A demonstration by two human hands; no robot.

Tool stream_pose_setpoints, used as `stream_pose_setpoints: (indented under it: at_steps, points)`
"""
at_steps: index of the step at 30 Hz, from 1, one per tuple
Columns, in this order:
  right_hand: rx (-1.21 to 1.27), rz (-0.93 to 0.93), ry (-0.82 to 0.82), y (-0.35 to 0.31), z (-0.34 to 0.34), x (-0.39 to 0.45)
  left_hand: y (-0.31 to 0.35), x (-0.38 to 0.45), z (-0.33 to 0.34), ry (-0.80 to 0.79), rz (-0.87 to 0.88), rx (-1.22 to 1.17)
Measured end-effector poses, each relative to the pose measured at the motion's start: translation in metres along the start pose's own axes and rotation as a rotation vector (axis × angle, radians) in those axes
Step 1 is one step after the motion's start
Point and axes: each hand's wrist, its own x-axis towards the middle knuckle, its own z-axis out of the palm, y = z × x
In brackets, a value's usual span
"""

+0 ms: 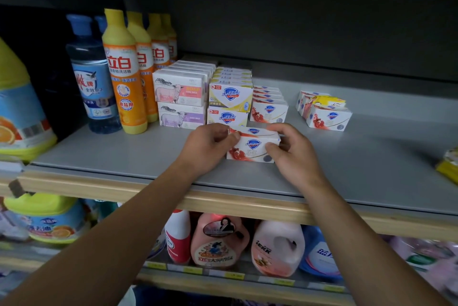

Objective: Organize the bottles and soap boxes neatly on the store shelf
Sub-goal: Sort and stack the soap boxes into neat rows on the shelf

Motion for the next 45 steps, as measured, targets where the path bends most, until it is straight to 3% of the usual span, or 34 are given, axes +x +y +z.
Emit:
stream_pose_setpoints:
  at_steps: [4, 7, 10, 14, 18, 21, 30, 45]
  points:
    - [-0.253, -0.179, 0.040, -0.008, 0.003, 0.000, 0.005, -0.001, 0.003, 0.029, 0.016, 0.072]
    - [-0.504, -0.296, -0.077, -0.015, 0.005, 0.007, 0.009, -0.001, 0.003, 0.052, 0.004, 0.099]
    - [-0.578, -0.268, -0.161, -0.018, -0.002, 0.016, 0.016, 0.006, -0.003, 0.144, 0.095, 0.209]
    - [-0.552, -0.230, -0.068, -0.007, -0.025, 0.026, 0.029, 0.031, -0.012, 0.312, 0.332, 0.526]
    - [-0.615, -0.188, 0.016, 0.008, -0.044, 0.046, 0.033, 0.064, -0.008, 0.272, 0.501, 0.832]
    - [-0.668, -0.188, 0.030, 0.016, -0.046, 0.064, 0.028, 0.083, 0.000, 0.235, 0.443, 0.958]
    - [-0.779, -0.276, 0.042, 0.039, -0.016, 0.109, 0.009, 0.099, 0.012, 0.330, 0.465, 0.963]
    - [-0.824, -0.376, 0.073, 0.050, -0.005, 0.118, 0.003, 0.102, 0.013, 0.336, 0.486, 0.973]
